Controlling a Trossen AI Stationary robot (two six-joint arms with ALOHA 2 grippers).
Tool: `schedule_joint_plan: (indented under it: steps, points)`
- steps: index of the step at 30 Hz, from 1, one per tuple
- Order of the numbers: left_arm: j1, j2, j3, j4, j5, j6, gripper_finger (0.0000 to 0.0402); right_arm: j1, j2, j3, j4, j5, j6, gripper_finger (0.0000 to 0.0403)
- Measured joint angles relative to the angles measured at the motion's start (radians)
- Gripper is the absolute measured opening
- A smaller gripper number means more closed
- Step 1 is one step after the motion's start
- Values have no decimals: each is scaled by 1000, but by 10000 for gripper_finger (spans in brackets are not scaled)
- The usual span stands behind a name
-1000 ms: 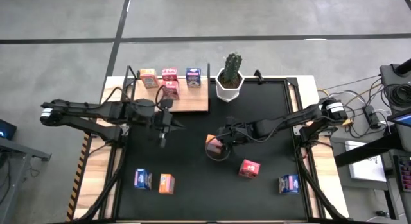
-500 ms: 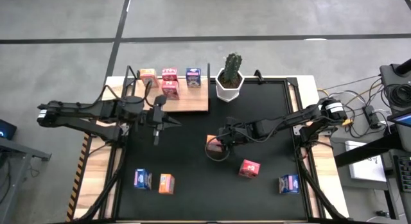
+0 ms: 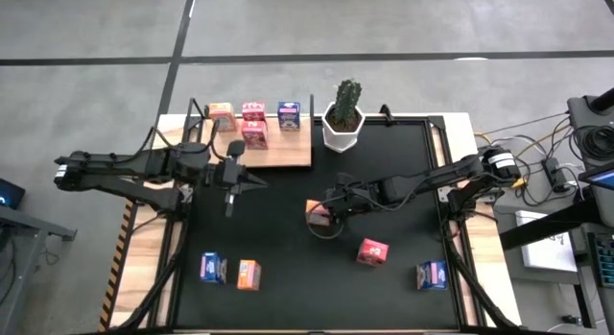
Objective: Stack cereal on shelf
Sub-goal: Put the right orange cereal box on the shelf and align it with the other orange cereal box
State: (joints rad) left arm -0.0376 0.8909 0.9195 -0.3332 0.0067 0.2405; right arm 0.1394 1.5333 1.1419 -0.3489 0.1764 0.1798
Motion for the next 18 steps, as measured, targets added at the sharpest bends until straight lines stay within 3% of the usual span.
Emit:
schedule_joint_plan:
  steps: [5, 11, 18]
  points:
    - [0, -28, 0, 0, -2, 14, 1, 0, 3, 83, -21, 0, -51, 160]
    - [0, -67, -6, 0, -91, 38, 1, -19, 28, 181, -14, 0, -158, 159]
    - [0, -133, -6, 19, -95, 39, 1, -72, 155, 338, -11, 1, -323, 159]
